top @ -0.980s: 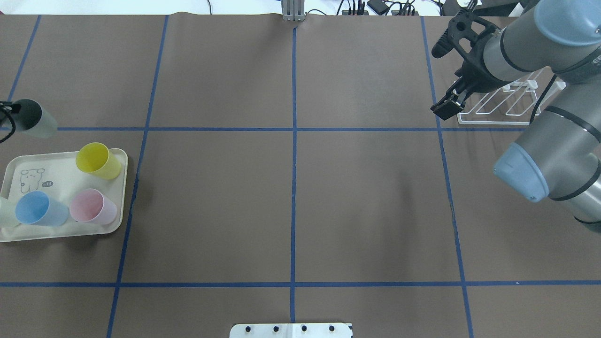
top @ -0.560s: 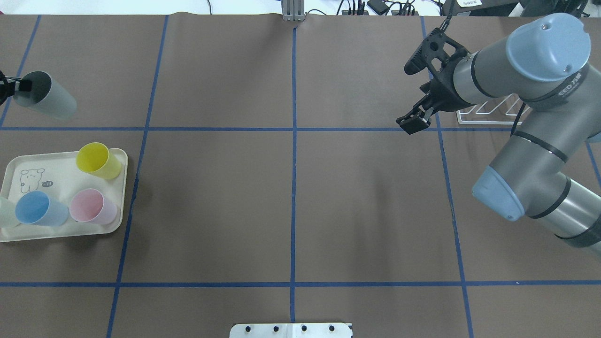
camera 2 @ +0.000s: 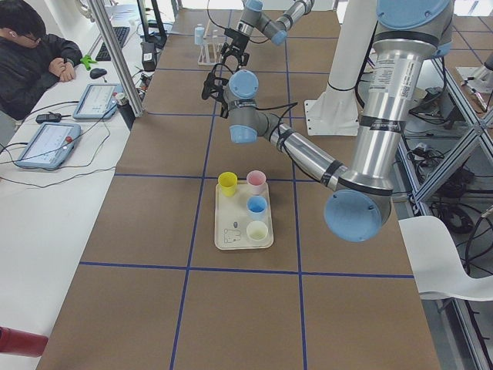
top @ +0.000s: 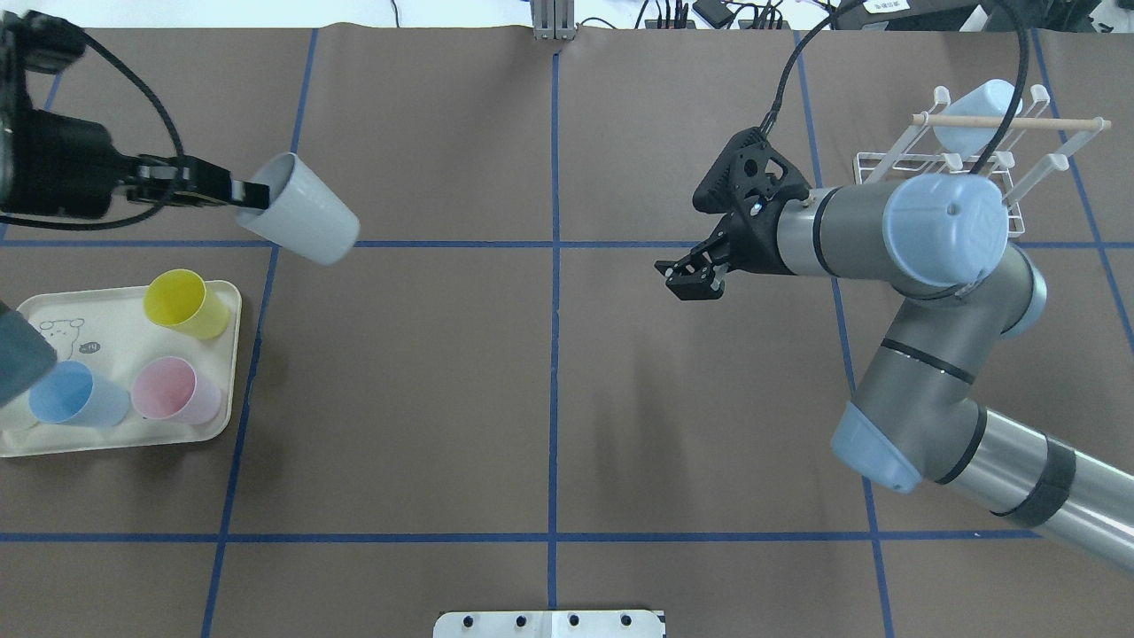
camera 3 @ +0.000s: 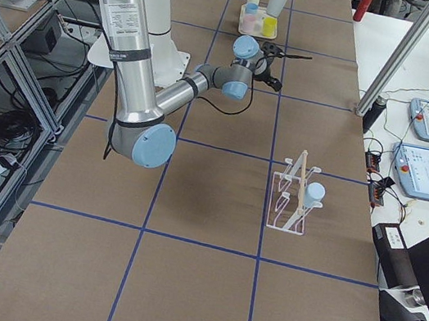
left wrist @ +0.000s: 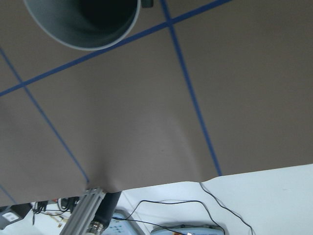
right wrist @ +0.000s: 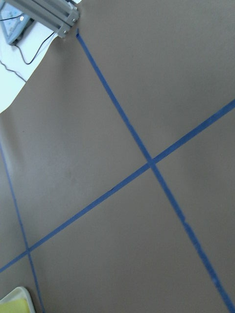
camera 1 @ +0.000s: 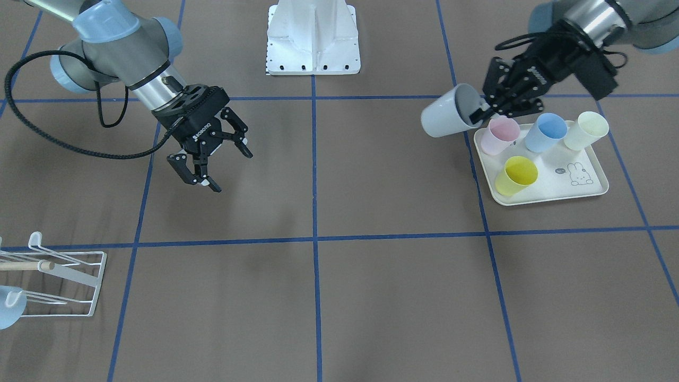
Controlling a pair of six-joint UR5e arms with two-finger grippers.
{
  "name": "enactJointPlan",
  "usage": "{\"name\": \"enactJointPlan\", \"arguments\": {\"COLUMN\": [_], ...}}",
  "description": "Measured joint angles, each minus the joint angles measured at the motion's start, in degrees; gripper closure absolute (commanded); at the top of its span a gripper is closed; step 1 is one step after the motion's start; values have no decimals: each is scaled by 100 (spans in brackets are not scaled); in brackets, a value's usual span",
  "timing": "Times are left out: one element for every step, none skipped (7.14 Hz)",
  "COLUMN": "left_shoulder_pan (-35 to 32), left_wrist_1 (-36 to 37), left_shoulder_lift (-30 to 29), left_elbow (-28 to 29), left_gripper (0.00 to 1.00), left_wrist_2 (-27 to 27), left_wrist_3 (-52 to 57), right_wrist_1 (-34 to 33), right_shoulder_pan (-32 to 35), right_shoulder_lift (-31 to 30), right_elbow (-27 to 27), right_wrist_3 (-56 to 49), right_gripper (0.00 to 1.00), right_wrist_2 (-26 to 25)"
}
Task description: Transfer IKEA cup to right arm and place on rack
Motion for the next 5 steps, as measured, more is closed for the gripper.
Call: {"name": "enactJointPlan", "arguments": {"left_shoulder_pan": [537,898,1095,1215,1321], "left_wrist_1": [-182,-314,-413,-479,-515], "left_shoulder_lift": [-268,-565,-805,-971,-1121], "left_elbow": [38,116,210,323,461], "left_gripper": [100,100,100,100,100], "left_wrist_2": [378,624,747,863,1033], "left_wrist_3": [-608,-1100,-1453,-1629,-1700], "right_wrist_1": [783,1523,2141,2599,2914], "right_shoulder_pan": [-261,-464,-657,-880,-1122], "right_shoulder_lift": [23,57,79,88,90], "right_elbow": [-271,-560,-766,-879,-925], "right_wrist_3": [44,59,64,66,66], "right_gripper": [1,1,1,1,1], "right_wrist_2": [-338,-552,-734,-985,-1285]}}
